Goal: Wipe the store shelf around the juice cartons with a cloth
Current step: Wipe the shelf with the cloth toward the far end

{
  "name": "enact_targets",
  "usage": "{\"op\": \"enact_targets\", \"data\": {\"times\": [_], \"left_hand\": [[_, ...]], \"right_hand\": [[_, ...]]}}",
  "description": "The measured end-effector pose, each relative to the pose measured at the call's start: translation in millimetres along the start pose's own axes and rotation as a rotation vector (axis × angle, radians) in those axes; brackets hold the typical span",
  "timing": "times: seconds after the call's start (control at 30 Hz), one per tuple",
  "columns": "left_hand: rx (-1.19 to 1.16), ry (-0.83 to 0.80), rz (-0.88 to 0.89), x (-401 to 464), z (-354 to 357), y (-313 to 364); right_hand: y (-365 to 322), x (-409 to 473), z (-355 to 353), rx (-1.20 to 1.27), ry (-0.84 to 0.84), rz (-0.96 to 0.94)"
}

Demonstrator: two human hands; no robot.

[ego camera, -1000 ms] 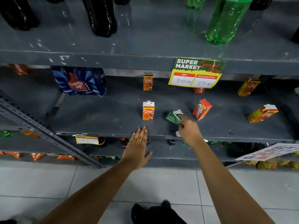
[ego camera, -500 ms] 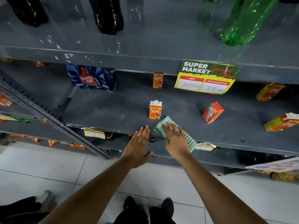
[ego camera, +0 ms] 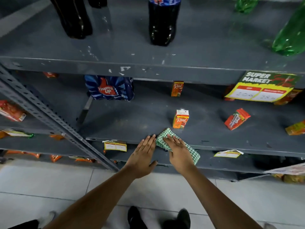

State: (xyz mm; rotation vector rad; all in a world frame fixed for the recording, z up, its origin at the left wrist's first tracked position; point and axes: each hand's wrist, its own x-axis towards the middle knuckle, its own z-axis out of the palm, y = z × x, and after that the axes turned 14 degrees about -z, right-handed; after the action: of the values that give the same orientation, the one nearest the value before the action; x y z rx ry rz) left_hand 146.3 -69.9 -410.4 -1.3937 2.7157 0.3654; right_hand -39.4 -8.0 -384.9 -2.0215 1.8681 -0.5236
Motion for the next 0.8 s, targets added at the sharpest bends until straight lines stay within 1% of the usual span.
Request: {"op": "enact_targets", "data": {"times": [0.1,0.17,0.23,0.27,0.3,0.37,0.4,0.47,0.5,0.53,0.57,0.63,0.67,0.7,0.73,0.8], "left_hand": [[-0.030,-0.003,-0.041,2,-1,-1],[-0.040,-0.002,-0.076,-7,1,-9],[-0.040,0.008,-0.109,-18,3,-22],[-0.042,0.019,-0.122,-20,1,-29],[-0.040,0.035,-0.134,-18,-3,-37],[-0.034,0.072,-0.163,-11,-15,-59],[-0.033,0.074,-0.181,-9,-19,-70],[-0.024,0.056,-0.182,-11,-24,-89],[-0.015,0.044,-0.167,-13,-25,-96],[-0.014,0.039,-0.151,-13,-25,-103],[-0.018,0.048,-0.139,-12,-27,-109],[-0.020,0.081,-0.137,-10,-33,-119],[-0.022,0.085,-0.141,-9,-36,-125],[-0.024,0.084,-0.148,-10,-38,-131],[-0.029,0.090,-0.150,-13,-39,-138],[-0.027,0.100,-0.148,-19,-39,-148]], "right_hand": [[-7,8,1,0.036,0.023,-0.019],[-15,12,7,0.096,-0.037,-0.037],[-22,21,0,0.271,-0.098,0.038],[-22,30,-6,0.337,-0.086,0.090],[-21,40,-14,0.355,-0.017,0.139],[-21,57,-22,0.217,0.141,0.184],[-25,61,-20,0.103,0.156,0.190],[-42,61,-4,-0.065,0.073,0.177],[-51,60,6,-0.068,0.042,0.169],[-59,60,12,-0.020,0.040,0.159],[-67,63,12,0.069,0.073,0.176],[-73,78,5,0.228,0.252,0.282],[-74,88,2,0.229,0.351,0.334],[-74,98,3,0.194,0.412,0.367],[-73,106,7,0.136,0.416,0.370],[-76,125,15,-0.007,0.299,0.333]]}}
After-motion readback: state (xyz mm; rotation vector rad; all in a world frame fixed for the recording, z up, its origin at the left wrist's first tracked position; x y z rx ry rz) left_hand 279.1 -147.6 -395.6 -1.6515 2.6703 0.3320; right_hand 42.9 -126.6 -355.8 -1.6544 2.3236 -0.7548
